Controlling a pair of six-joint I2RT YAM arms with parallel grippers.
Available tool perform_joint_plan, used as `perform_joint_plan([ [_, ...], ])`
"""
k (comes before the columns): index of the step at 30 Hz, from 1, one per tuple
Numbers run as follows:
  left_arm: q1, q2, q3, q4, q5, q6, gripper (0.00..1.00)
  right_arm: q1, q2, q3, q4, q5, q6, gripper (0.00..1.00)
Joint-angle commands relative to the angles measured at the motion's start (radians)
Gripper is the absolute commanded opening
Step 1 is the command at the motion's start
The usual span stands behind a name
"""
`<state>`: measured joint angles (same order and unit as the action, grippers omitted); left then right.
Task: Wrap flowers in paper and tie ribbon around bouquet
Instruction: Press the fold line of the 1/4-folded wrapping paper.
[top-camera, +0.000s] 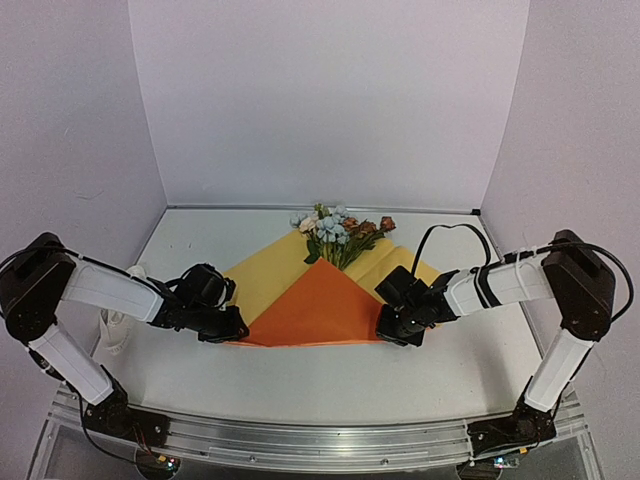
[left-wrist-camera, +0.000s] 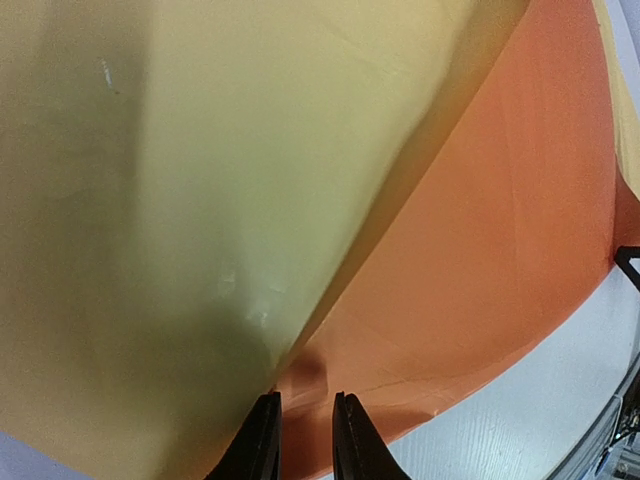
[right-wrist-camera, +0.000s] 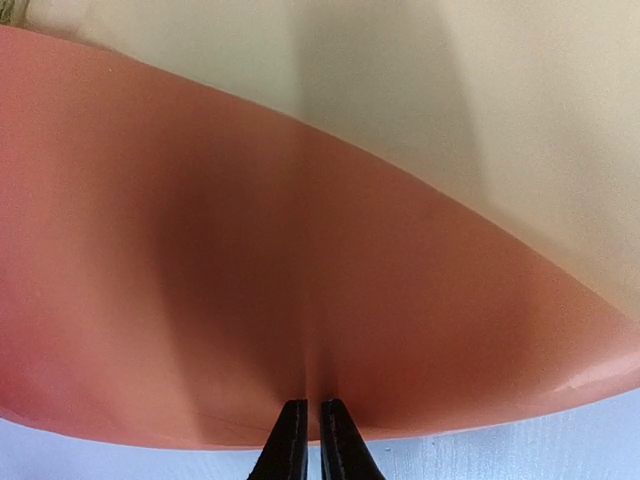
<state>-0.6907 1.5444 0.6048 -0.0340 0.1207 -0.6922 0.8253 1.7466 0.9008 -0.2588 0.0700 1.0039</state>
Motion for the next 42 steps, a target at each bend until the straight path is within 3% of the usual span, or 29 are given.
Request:
perform_joint_plan([
  [1,0.012,-0.046,-0.027,-0.172,-0.08,-0.023,0.22,-0.011,0.008,-0.026,-0.049,0.013,0.013,0.08],
  [7,-0.05,-0.118,0.12,-0.194,-0.102,0.06,0.24,-0.013,0.018,-0.015,-0.048,0.0,0.013,0.09],
  [12,-0.179,-0.036,0.212,-0.176,-0.236,0.068,0.24,-0.014,0.029,-0.003,-0.048,-0.016,0.013,0.09],
  [19,-0.294,0.131,0.242,-0.022,-0.252,0.071,0.23,-0.014,0.029,-0.02,-0.046,-0.004,0.025,0.09],
  [32,-0.363,0.185,0.102,-0.015,-0.401,0.0,0.22,-0.014,0.044,-0.038,-0.026,0.022,0.043,0.09],
  [42,-0.365,0.099,-0.092,0.012,-0.48,-0.137,0.22,-0.016,0.06,-0.041,-0.016,0.04,0.063,0.09],
])
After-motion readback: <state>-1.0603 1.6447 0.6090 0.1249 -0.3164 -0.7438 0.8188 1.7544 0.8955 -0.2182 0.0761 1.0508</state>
